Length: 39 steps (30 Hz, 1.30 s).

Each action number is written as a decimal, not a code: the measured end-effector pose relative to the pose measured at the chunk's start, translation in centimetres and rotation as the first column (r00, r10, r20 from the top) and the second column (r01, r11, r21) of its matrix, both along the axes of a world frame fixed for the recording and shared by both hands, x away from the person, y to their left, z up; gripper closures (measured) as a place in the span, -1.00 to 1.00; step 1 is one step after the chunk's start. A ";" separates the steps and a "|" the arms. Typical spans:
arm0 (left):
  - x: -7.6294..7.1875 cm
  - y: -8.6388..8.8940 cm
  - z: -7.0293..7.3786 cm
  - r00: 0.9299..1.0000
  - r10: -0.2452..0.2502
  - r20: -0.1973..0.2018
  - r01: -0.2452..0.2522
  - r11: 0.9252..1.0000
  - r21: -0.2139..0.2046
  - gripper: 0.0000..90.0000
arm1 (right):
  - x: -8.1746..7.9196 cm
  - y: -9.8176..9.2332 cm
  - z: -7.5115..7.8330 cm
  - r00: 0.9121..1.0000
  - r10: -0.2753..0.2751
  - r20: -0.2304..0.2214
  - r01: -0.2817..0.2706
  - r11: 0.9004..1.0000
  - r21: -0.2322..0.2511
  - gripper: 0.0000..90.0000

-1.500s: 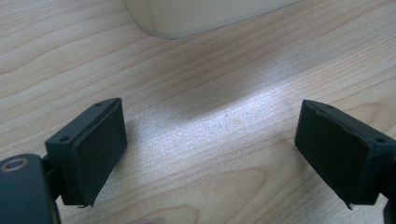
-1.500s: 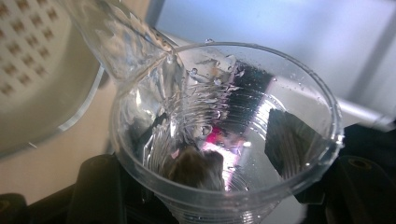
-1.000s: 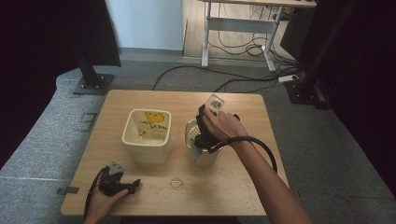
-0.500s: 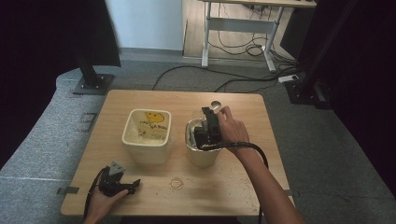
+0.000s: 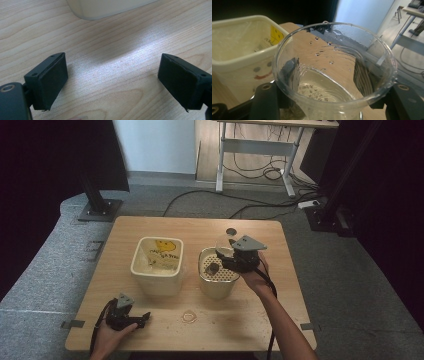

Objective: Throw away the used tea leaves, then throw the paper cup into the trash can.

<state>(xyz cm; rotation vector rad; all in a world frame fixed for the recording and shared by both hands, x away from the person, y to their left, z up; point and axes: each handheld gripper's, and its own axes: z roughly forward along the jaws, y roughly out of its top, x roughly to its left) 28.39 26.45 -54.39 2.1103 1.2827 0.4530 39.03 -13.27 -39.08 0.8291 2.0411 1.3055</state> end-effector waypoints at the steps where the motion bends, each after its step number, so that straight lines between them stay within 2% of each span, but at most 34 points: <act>1: 0.0 0.0 0.0 1.000 0.000 -0.001 0.000 1.000 0.000 -0.80 | 0.0 0.0 0.0 1.000 0.001 -0.007 -0.001 1.000 0.021 -0.15; 5: 0.0 0.1 0.0 1.000 -0.001 -0.002 0.001 1.000 -0.005 -0.80 | 0.0 -0.1 0.2 1.000 0.009 -0.018 -0.007 0.997 0.074 -0.16; 10: 0.0 0.1 0.0 1.000 -0.003 -0.001 0.003 1.000 -0.002 -0.80 | 0.0 -0.2 0.7 0.999 0.017 -0.033 -0.012 0.988 0.155 -0.17; 11: 0.0 0.1 0.0 1.000 -0.003 -0.001 0.003 1.000 -0.002 -0.80 | 0.0 -0.2 0.7 0.999 0.017 -0.033 -0.012 0.988 0.155 -0.17; 14: 0.0 0.1 0.0 1.000 -0.004 0.000 0.004 1.000 0.000 -0.80 | 0.2 -0.1 1.0 0.998 0.016 -0.056 -0.003 0.976 0.217 -0.17; 15: 0.0 0.1 0.0 1.000 -0.004 0.000 0.004 1.000 0.000 -0.80 | 0.2 -0.1 1.0 0.998 0.016 -0.056 -0.003 0.976 0.217 -0.17; 16: 0.0 0.1 0.0 1.000 -0.003 -0.001 0.003 1.000 -0.001 -0.80 | 0.4 0.2 1.2 0.998 0.023 -0.066 -0.006 0.969 0.245 -0.17; 21: 0.0 0.0 0.0 1.000 -0.002 0.000 0.002 1.000 0.000 -0.80 | 0.6 1.5 1.9 0.998 0.038 -0.056 -0.023 0.969 0.247 -0.18; 26: 0.0 0.1 0.0 1.000 -0.005 -0.002 0.005 1.000 0.001 -0.80 | 1.0 3.9 3.0 0.996 0.074 -0.043 -0.061 0.964 0.260 -0.19; 28: 0.0 0.1 0.0 1.000 -0.007 -0.003 0.007 1.000 0.000 -0.80 | 1.2 5.9 3.4 0.994 0.104 -0.039 -0.090 0.963 0.254 -0.19; 29: 0.0 0.1 0.0 1.000 -0.007 -0.003 0.007 1.000 0.000 -0.80 | 1.2 5.9 3.4 0.994 0.104 -0.039 -0.090 0.963 0.254 -0.19; 33: 0.0 0.1 0.0 1.000 -0.012 -0.004 0.012 1.000 -0.001 -0.80 | 1.6 9.3 3.8 0.988 0.148 -0.036 -0.136 0.965 0.224 -0.21; 34: 0.0 0.1 0.0 1.000 -0.014 -0.004 0.014 1.000 -0.002 -0.80 | 1.9 11.2 3.9 0.984 0.174 -0.039 -0.162 0.963 0.217 -0.22; 35: 0.0 0.1 0.0 1.000 -0.014 -0.004 0.014 1.000 -0.002 -0.80 | 1.9 11.2 3.9 0.984 0.174 -0.039 -0.162 0.963 0.217 -0.22; 36: 0.0 0.1 0.0 1.000 -0.016 -0.004 0.016 1.000 -0.002 -0.80 | 2.4 13.1 3.8 0.979 0.197 -0.060 -0.180 0.961 0.210 -0.26; 37: 0.0 0.1 0.0 1.000 -0.016 -0.004 0.016 1.000 -0.002 -0.80 | 2.8 14.1 3.7 0.976 0.203 -0.075 -0.183 0.961 0.209 -0.30; 38: 0.0 0.1 0.0 1.000 -0.019 -0.003 0.019 1.000 0.000 -0.80 | 3.2 15.0 3.5 0.972 0.215 -0.095 -0.192 0.959 0.210 -0.36; 39: 0.0 0.1 0.0 1.000 -0.019 -0.003 0.019 1.000 0.000 -0.80 | 3.2 15.0 3.5 0.972 0.215 -0.095 -0.192 0.959 0.210 -0.36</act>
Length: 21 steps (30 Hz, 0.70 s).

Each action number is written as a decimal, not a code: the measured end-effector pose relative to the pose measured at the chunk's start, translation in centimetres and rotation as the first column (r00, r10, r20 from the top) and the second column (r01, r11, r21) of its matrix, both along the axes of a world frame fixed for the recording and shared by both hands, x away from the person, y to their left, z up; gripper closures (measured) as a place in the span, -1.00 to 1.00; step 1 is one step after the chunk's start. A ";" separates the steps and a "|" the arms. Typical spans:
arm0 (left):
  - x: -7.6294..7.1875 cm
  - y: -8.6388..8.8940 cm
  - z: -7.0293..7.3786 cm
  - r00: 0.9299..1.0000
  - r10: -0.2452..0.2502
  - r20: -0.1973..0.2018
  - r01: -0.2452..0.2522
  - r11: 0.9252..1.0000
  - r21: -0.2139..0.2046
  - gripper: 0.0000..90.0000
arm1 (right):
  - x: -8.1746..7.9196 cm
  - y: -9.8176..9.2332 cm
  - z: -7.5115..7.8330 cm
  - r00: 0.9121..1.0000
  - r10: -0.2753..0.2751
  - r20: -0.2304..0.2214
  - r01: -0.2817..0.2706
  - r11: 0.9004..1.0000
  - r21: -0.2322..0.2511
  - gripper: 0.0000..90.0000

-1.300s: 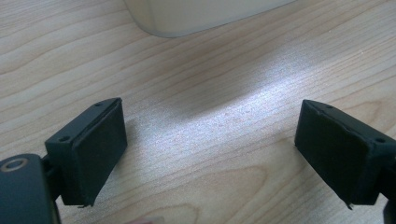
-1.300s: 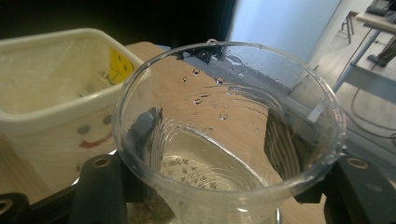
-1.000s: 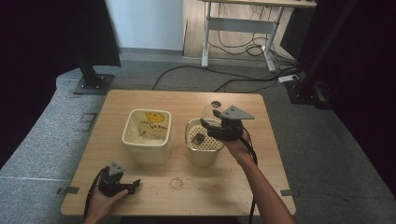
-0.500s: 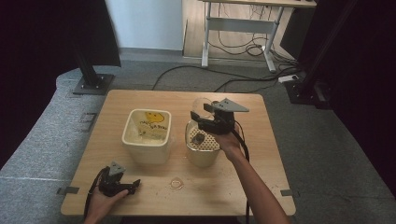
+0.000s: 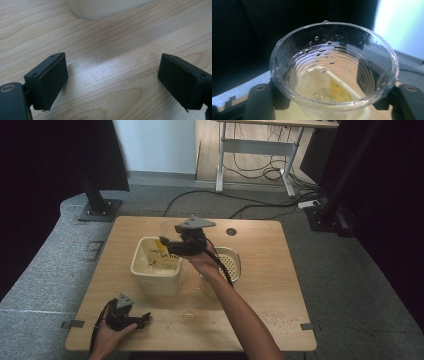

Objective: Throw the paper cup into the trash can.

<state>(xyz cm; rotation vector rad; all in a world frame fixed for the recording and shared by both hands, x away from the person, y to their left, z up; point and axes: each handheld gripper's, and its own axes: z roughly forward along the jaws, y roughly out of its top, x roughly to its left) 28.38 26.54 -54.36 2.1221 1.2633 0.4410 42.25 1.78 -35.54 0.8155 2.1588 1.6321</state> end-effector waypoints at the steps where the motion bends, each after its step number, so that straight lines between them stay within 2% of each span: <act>1: 0.0 0.0 0.0 1.000 -0.001 -0.001 0.001 1.000 0.000 -0.80 | 0.9 1.8 -0.5 0.998 0.025 -0.063 -0.026 1.000 -0.009 -0.60; 2: 0.0 0.0 0.0 1.000 -0.001 -0.001 0.001 1.000 0.000 -0.80 | 0.9 1.8 -0.5 0.998 0.025 -0.063 -0.026 1.000 -0.009 -0.60; 3: 0.0 0.0 0.0 1.000 -0.002 -0.001 0.002 1.000 -0.001 -0.80 | 1.5 3.0 -0.9 0.996 0.012 -0.083 -0.017 0.998 -0.064 -0.69; 4: 0.0 0.0 0.0 1.000 -0.003 0.001 0.003 1.000 -0.001 -0.80 | 1.5 3.3 -1.1 0.997 0.003 -0.077 -0.010 0.996 -0.087 -0.71; 8: -0.1 0.1 0.0 1.000 -0.006 0.002 0.006 1.000 0.002 -0.80 | 1.5 2.8 -1.5 0.996 -0.013 -0.084 0.006 0.997 -0.079 -0.71; 9: -0.1 0.0 0.0 1.000 -0.005 0.002 0.005 1.000 0.005 -0.80 | 1.1 1.7 -1.4 0.997 -0.038 -0.068 0.034 0.997 -0.069 -0.71; 10: -0.1 0.0 0.0 1.000 -0.005 0.002 0.005 1.000 0.005 -0.80 | 1.1 1.7 -1.4 0.997 -0.038 -0.068 0.034 0.997 -0.069 -0.71; 11: -0.1 0.0 0.0 1.000 -0.004 0.003 0.004 1.000 0.009 -0.80 | 0.6 0.4 -1.3 0.997 -0.053 -0.058 0.050 0.997 -0.058 -0.70; 12: -0.1 0.0 0.0 1.000 -0.004 0.003 0.004 1.000 0.009 -0.80 | 0.6 0.4 -1.3 0.997 -0.053 -0.058 0.050 0.997 -0.058 -0.70; 14: -0.1 0.0 0.0 1.000 -0.003 0.004 0.003 1.000 0.011 -0.80 | -0.1 -1.2 -1.2 0.997 -0.066 -0.037 0.064 0.996 -0.056 -0.69; 15: -0.1 0.0 0.0 1.000 -0.001 0.005 0.001 1.000 0.010 -0.80 | -0.9 -3.0 -1.2 0.997 -0.073 -0.021 0.072 0.996 -0.043 -0.65; 16: -0.1 -0.1 0.0 1.000 0.001 0.005 -0.001 1.000 0.010 -0.80 | -1.3 -3.9 -1.3 0.997 -0.074 -0.015 0.073 0.997 -0.035 -0.63; 17: -0.1 -0.1 0.0 1.000 0.001 0.005 -0.001 1.000 0.010 -0.80 | -1.3 -3.9 -1.3 0.997 -0.074 -0.015 0.073 0.997 -0.035 -0.63; 18: -0.1 -0.1 0.0 1.000 0.003 0.006 -0.003 1.000 0.010 -0.80 | -2.1 -5.8 -1.5 0.996 -0.088 -0.002 0.088 0.996 -0.024 -0.60; 21: -0.1 -0.1 -0.1 1.000 0.005 0.008 -0.005 1.000 0.007 -0.80 | -3.3 -8.6 -2.3 0.994 -0.111 0.012 0.112 0.994 -0.020 -0.59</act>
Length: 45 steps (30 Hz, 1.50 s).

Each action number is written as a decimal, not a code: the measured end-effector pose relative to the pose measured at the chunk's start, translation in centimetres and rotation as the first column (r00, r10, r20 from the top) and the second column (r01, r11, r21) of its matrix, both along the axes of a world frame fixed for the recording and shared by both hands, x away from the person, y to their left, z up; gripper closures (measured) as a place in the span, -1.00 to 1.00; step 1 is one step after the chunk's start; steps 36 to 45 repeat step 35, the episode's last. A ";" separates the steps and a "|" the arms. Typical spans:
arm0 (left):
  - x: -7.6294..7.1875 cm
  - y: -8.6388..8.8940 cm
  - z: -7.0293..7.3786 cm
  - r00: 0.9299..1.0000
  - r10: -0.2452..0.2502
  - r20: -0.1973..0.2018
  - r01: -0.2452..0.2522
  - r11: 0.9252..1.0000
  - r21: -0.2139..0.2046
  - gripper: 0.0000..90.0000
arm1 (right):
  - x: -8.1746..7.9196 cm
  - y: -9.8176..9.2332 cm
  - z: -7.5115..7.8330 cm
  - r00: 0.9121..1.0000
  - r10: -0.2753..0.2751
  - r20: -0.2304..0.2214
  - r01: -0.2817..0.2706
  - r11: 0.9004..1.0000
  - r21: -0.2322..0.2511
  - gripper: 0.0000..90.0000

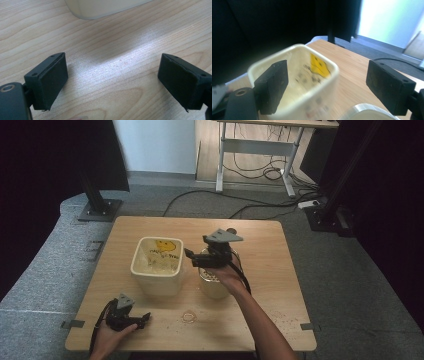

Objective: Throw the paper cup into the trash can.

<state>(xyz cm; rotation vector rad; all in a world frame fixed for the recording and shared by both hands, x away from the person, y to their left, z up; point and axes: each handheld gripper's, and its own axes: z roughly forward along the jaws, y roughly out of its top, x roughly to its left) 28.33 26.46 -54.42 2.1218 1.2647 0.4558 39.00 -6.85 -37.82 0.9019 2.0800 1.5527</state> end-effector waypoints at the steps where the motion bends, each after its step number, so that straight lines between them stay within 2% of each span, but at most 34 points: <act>1: 0.0 0.0 0.0 1.000 0.001 0.003 -0.001 1.000 0.001 -0.80 | 0.0 0.0 0.0 1.000 0.000 0.000 0.000 1.000 0.000 -0.59; 2: 0.0 0.0 0.0 1.000 0.001 0.004 -0.001 1.000 0.003 -0.80 | -0.9 -2.0 -0.6 1.000 -0.010 -0.009 0.010 1.000 0.020 -0.57; 4: 0.0 -0.1 -0.1 1.000 0.002 0.009 -0.002 1.000 0.006 -0.81 | -1.9 -4.0 -1.2 1.000 -0.020 -0.005 0.020 0.999 0.034 -0.56; 5: 0.0 -0.1 -0.1 1.000 0.002 0.009 -0.002 1.000 0.006 -0.81 | -1.9 -4.0 -1.2 1.000 -0.020 -0.005 0.020 0.999 0.034 -0.56; 8: 0.0 -0.1 -0.1 1.000 0.002 0.012 -0.002 1.000 0.006 -0.82 | -3.7 -6.8 -2.3 0.999 -0.049 0.009 0.048 0.998 0.034 -0.55; 11: 0.1 -0.1 -0.2 1.000 0.000 0.012 -0.001 1.000 0.005 -0.83 | -5.6 -9.6 -3.9 0.996 -0.083 0.016 0.083 0.996 0.015 -0.54; 12: 0.2 -0.1 -0.2 1.000 -0.001 0.014 0.001 1.000 0.004 -0.84 | -6.8 -11.4 -5.3 0.994 -0.111 0.010 0.110 0.994 0.025 -0.53; 13: 0.2 -0.1 -0.2 1.000 -0.001 0.014 0.001 1.000 0.004 -0.84 | -6.8 -11.4 -5.3 0.994 -0.111 0.010 0.110 0.994 0.025 -0.53; 14: 0.2 -0.1 -0.2 1.000 -0.001 0.015 0.001 1.000 0.005 -0.85 | -7.8 -13.0 -6.9 0.990 -0.141 0.003 0.141 0.990 0.030 -0.52; 15: 0.3 -0.1 -0.2 1.000 0.000 0.016 -0.001 1.000 0.004 -0.85 | -7.8 -13.0 -6.9 0.990 -0.141 0.003 0.141 0.990 0.030 -0.52; 16: 0.4 -0.1 -0.2 1.000 0.002 0.017 -0.002 1.000 0.004 -0.86 | -8.8 -14.5 -8.5 0.983 -0.183 -0.008 0.183 0.982 0.036 -0.50; 18: 0.4 -0.1 -0.2 1.000 0.003 0.017 -0.003 1.000 0.005 -0.87 | -9.4 -15.7 -10.1 0.976 -0.217 -0.029 0.218 0.975 0.050 -0.49; 19: 0.5 -0.2 -0.2 1.000 0.003 0.016 -0.003 1.000 0.006 -0.87 | -9.4 -15.7 -10.1 0.976 -0.217 -0.029 0.218 0.975 0.050 -0.49; 20: 0.6 -0.2 -0.2 1.000 0.005 0.015 -0.005 1.000 0.006 -0.88 | -9.6 -16.7 -11.6 0.968 -0.245 -0.056 0.247 0.969 0.028 -0.49; 21: 0.6 -0.2 -0.2 1.000 0.005 0.015 -0.005 1.000 0.006 -0.88 | -9.6 -16.7 -11.6 0.968 -0.245 -0.056 0.247 0.969 0.028 -0.49; 22: 0.8 -0.2 -0.3 1.000 0.008 0.014 -0.008 1.000 0.007 -0.89 | -9.7 -17.5 -12.7 0.961 -0.266 -0.082 0.267 0.964 0.009 -0.48; 23: 0.8 -0.2 -0.3 1.000 0.008 0.014 -0.008 1.000 0.007 -0.90 | -9.7 -17.5 -12.7 0.961 -0.266 -0.082 0.267 0.964 0.009 -0.48; 25: 1.0 -0.3 -0.3 1.000 0.006 0.012 -0.006 1.000 0.008 -0.91 | -9.6 -18.0 -13.3 0.954 -0.283 -0.094 0.283 0.959 -0.010 -0.48; 26: 1.1 -0.3 -0.3 1.000 0.006 0.011 -0.006 1.000 0.010 -0.92 | -9.4 -18.2 -13.7 0.948 -0.301 -0.103 0.300 0.954 -0.023 -0.48; 28: 1.1 -0.3 -0.3 1.000 0.006 0.011 -0.006 1.000 0.009 -0.92 | -9.2 -18.2 -13.8 0.945 -0.309 -0.110 0.309 0.951 -0.025 -0.48; 31: 1.1 -0.3 -0.3 1.000 0.006 0.011 -0.006 1.000 0.010 -0.92 | -9.0 -18.1 -14.0 0.942 -0.314 -0.119 0.312 0.949 -0.031 -0.48; 35: 1.1 -0.3 -0.3 1.000 0.006 0.011 -0.006 1.000 0.011 -0.92 | -8.5 -17.6 -14.7 0.936 -0.324 -0.137 0.316 0.946 -0.077 -0.49; 45: 1.1 -0.3 -0.3 1.000 0.006 0.011 -0.006 1.000 0.011 -0.92 | -8.5 -17.6 -14.7 0.936 -0.324 -0.137 0.316 0.946 -0.077 -0.49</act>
